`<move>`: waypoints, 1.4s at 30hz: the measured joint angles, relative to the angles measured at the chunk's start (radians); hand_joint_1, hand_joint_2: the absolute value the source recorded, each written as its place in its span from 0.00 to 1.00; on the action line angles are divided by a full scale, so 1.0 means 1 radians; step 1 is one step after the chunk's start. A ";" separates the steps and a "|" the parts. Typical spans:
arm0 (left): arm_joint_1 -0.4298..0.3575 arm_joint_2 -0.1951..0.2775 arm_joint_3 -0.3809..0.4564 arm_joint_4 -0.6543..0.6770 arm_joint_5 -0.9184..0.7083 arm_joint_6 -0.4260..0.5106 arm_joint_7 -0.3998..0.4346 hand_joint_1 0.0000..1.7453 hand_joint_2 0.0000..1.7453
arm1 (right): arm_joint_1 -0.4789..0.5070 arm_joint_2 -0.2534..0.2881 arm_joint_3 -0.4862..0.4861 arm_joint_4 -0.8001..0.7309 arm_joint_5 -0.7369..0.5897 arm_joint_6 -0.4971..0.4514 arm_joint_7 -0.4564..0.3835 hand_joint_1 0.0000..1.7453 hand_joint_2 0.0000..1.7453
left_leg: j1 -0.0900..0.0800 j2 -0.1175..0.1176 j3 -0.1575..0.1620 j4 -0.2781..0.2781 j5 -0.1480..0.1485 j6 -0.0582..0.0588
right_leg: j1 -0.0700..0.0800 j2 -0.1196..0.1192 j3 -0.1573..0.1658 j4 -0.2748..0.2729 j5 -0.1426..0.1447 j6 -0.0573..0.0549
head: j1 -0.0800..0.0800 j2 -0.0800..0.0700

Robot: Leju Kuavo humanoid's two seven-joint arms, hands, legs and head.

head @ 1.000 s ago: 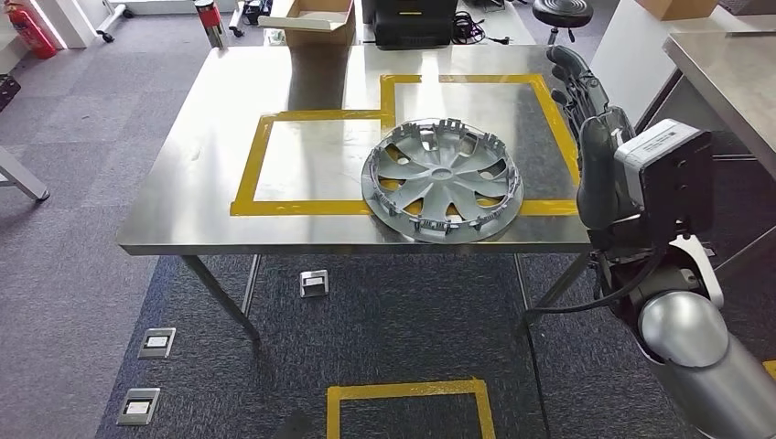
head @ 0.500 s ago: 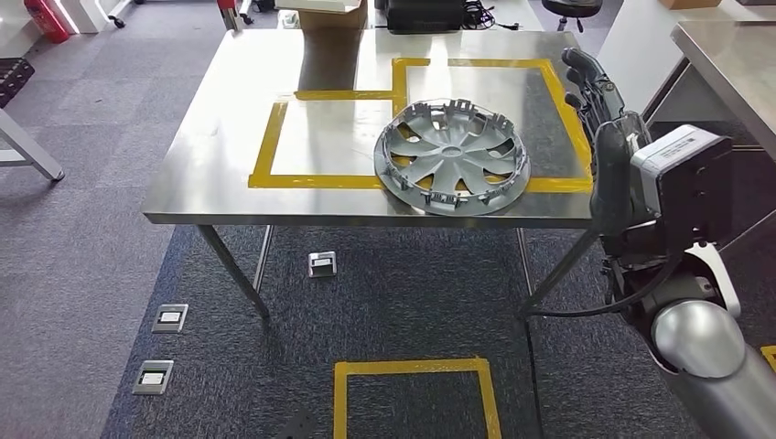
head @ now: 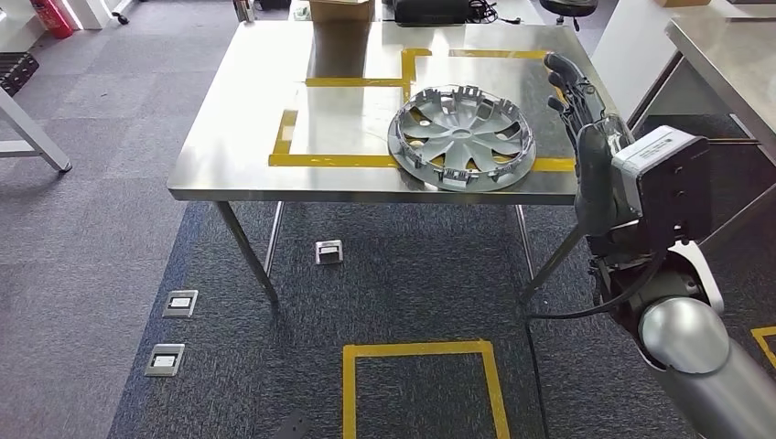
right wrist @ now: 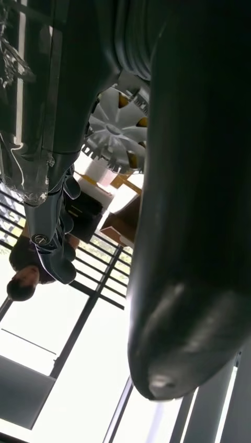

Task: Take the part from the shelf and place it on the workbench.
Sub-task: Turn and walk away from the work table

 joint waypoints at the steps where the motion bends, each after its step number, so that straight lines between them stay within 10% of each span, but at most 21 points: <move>1: 0.000 0.000 0.000 -0.001 0.000 0.000 -0.002 0.00 0.00 | 0.000 -0.001 0.000 0.000 -0.001 -0.001 0.000 0.00 0.00 | 0.000 0.002 -0.006 -0.001 0.008 0.011 | -0.001 0.000 -0.008 0.015 -0.022 0.004 | 0.004 0.000; 4: 0.000 0.000 0.000 -0.004 -0.002 -0.001 -0.007 0.00 0.00 | 0.002 -0.005 0.000 0.000 -0.003 -0.003 -0.001 0.00 0.00 | -0.003 0.005 -0.031 -0.002 0.036 0.030 | 0.000 0.002 -0.062 0.178 -0.154 0.007 | 0.020 0.000; 6: 0.002 0.001 -0.001 -0.005 -0.003 -0.002 -0.008 0.00 0.00 | 0.005 -0.005 0.001 0.000 -0.004 -0.003 -0.001 0.00 0.00 | -0.010 0.005 -0.051 0.000 0.052 0.034 | 0.003 0.002 -0.084 0.284 -0.187 0.003 | 0.024 0.000; 8: 0.003 0.001 -0.001 -0.007 -0.004 -0.002 -0.010 0.00 0.00 | 0.007 -0.006 0.001 0.000 -0.005 -0.003 0.000 0.00 0.00 | -0.018 0.004 -0.066 0.000 0.063 0.036 | 0.009 0.002 -0.035 0.247 -0.151 -0.011 | 0.026 0.000; 12: 0.002 -0.003 -0.003 -0.017 -0.004 -0.003 -0.016 0.00 0.00 | 0.003 -0.006 0.000 -0.006 -0.007 -0.004 0.004 0.00 0.00 | -0.026 0.004 -0.077 0.001 0.077 0.028 | 0.033 0.000 0.124 0.006 -0.113 -0.049 | 0.024 0.000; 17: 0.002 -0.005 -0.007 -0.022 -0.003 -0.003 -0.017 0.00 0.00 | 0.002 -0.007 0.000 -0.009 -0.010 -0.007 0.011 0.00 0.00 | -0.024 0.006 -0.080 0.006 0.077 0.030 | 0.037 0.000 0.128 -0.014 -0.112 -0.035 | 0.027 0.000; 42: 0.003 0.001 -0.009 -0.034 0.017 0.013 -0.015 0.00 0.00 | 0.003 -0.024 0.000 -0.030 -0.014 -0.014 0.021 0.00 0.00 | -0.024 0.005 -0.082 0.000 0.083 0.020 | 0.037 -0.001 0.125 -0.013 -0.111 -0.040 | 0.027 0.000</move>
